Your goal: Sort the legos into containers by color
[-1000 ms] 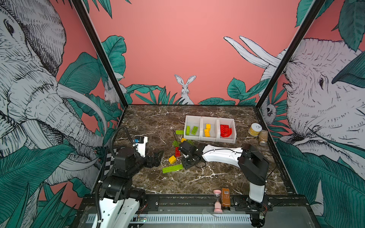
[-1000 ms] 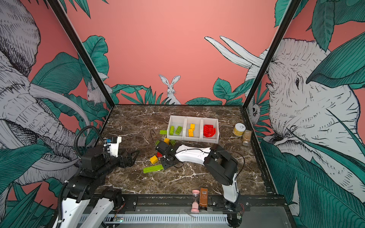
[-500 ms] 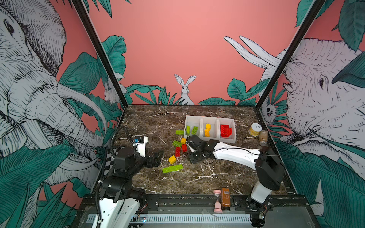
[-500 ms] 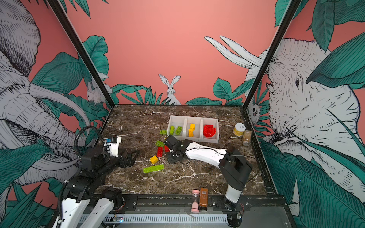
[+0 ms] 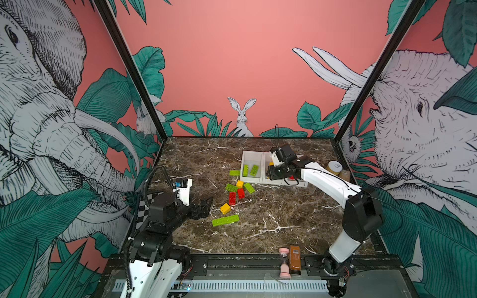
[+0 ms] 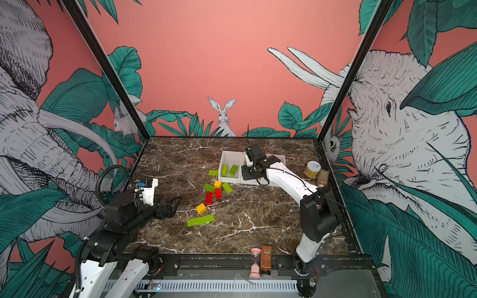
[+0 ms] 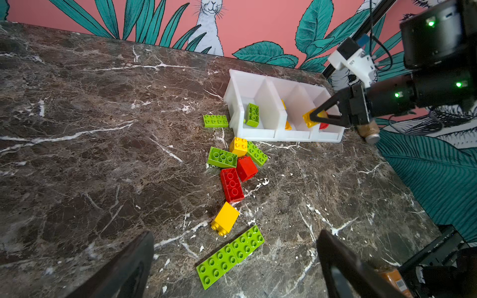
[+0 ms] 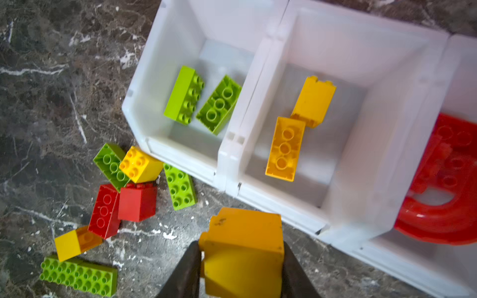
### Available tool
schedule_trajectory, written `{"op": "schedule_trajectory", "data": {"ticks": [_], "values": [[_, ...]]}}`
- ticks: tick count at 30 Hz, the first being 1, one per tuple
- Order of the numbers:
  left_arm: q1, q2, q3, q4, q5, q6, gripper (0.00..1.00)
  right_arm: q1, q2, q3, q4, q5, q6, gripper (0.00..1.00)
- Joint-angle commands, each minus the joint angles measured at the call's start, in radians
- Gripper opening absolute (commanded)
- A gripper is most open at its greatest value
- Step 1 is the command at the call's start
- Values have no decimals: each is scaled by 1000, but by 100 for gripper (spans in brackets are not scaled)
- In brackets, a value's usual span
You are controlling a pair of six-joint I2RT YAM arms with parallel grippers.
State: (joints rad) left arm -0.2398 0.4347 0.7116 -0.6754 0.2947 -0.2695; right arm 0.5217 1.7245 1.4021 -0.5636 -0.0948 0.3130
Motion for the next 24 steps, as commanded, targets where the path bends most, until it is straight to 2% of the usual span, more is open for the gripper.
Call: {"op": "schedule_trajectory", "data": {"ticks": [1, 10, 18, 20, 24], "values": [[-3, -12, -9, 0, -8, -1, 99, -42, 61, 68, -10, 22, -51, 35], [-4, 1, -5, -4, -12, 1, 99, -88, 250, 250, -77, 69, -119, 35], [-4, 3, -4, -6, -16, -2, 99, -96, 308, 271, -86, 99, -121, 37], [-4, 4, -5, -5, -15, -2, 99, -96, 313, 269, -78, 99, -116, 39], [-4, 4, -4, -8, -14, -3, 99, -97, 309, 279, -93, 112, -120, 49]]}}
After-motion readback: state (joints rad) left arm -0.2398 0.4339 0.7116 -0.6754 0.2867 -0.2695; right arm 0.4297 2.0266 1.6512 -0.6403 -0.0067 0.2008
